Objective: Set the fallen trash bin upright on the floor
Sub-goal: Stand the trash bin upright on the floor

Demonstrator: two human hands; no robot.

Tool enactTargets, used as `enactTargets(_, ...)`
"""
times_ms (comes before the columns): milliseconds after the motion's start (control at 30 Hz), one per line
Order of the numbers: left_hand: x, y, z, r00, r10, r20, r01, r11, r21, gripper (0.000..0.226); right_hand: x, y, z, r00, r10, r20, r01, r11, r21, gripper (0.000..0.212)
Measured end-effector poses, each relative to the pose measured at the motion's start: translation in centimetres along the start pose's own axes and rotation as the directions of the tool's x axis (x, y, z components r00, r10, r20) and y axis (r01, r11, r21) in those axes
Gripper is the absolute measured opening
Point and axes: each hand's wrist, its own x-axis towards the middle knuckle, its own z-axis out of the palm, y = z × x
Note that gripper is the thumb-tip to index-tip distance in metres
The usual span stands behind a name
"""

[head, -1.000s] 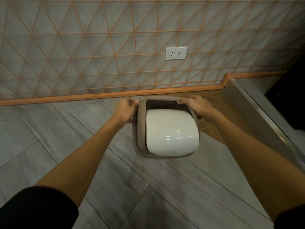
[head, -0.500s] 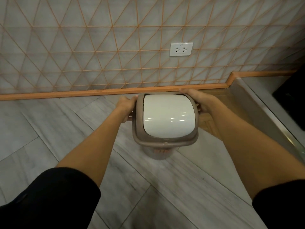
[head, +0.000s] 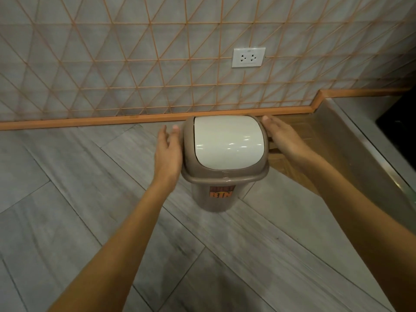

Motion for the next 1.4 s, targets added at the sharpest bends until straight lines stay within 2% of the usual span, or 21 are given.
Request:
enactTargets(33,-1.6,-0.3,-0.5,0.986,0.166,-0.011,-0.166,0.985,0.047,0.063,-1.5,0.4,-0.2,0.992,-0.119,-0.032,0.118,0.992,-0.045,0.057)
enactTargets(100,-4.1,-1.0,-1.2,0.906,0.415,0.082,-0.423,0.891,0.168,0.072,-4.6,1.1,-0.6,0.936,-0.352,-0.028,0.344,0.927,-0.150,0.066)
enactTargets(200,-5.8,-2.5,-1.1,0.822,0.507,0.260,-0.568,0.767,0.298,0.097,-6.8,2.8,-0.5,0.855,-0.517,0.036,0.500,0.804,-0.323,0.089)
enactTargets(267,-5.9,-3.2,-0.7,0.809,0.512,0.287,-0.585,0.746,0.318,0.110,-6.8,4.4,0.0,0.822,-0.563,0.083,0.548,0.745,-0.381,0.104)
enactTargets(367,-5.6,-4.7,-0.4,0.789,0.529,0.312,-0.612,0.718,0.331,0.114,-6.1,6.4,1.0,0.793,-0.593,0.138,0.594,0.701,-0.395,0.107)
enactTargets(533,-4.3,-6.0,0.0,0.777,0.532,0.338,-0.619,0.742,0.257,0.107,-4.7,7.6,2.3,0.768,-0.616,0.175,0.636,0.701,-0.321,0.096)
enactTargets(700,-2.6,-6.2,0.7,0.759,0.566,0.323,-0.642,0.732,0.226,0.106,-2.4,7.3,2.7,0.732,-0.668,0.131,0.675,0.685,-0.276,0.083)
enactTargets(933,2.4,-5.1,1.4,0.764,0.565,0.310,-0.637,0.736,0.230,0.107,2.8,5.0,3.5,0.726,-0.670,0.154,0.682,0.674,-0.282,0.079)
enactTargets(1200,9.0,-3.9,2.4,0.758,0.584,0.291,-0.650,0.718,0.249,0.105,8.4,2.1,4.7,0.767,-0.622,0.160,0.640,0.722,-0.261,0.083)
enactTargets(1400,13.3,-2.5,3.0,0.781,0.563,0.272,-0.625,0.711,0.323,0.099,12.7,0.2,5.7,0.811,-0.575,0.104,0.577,0.760,-0.298,0.086)
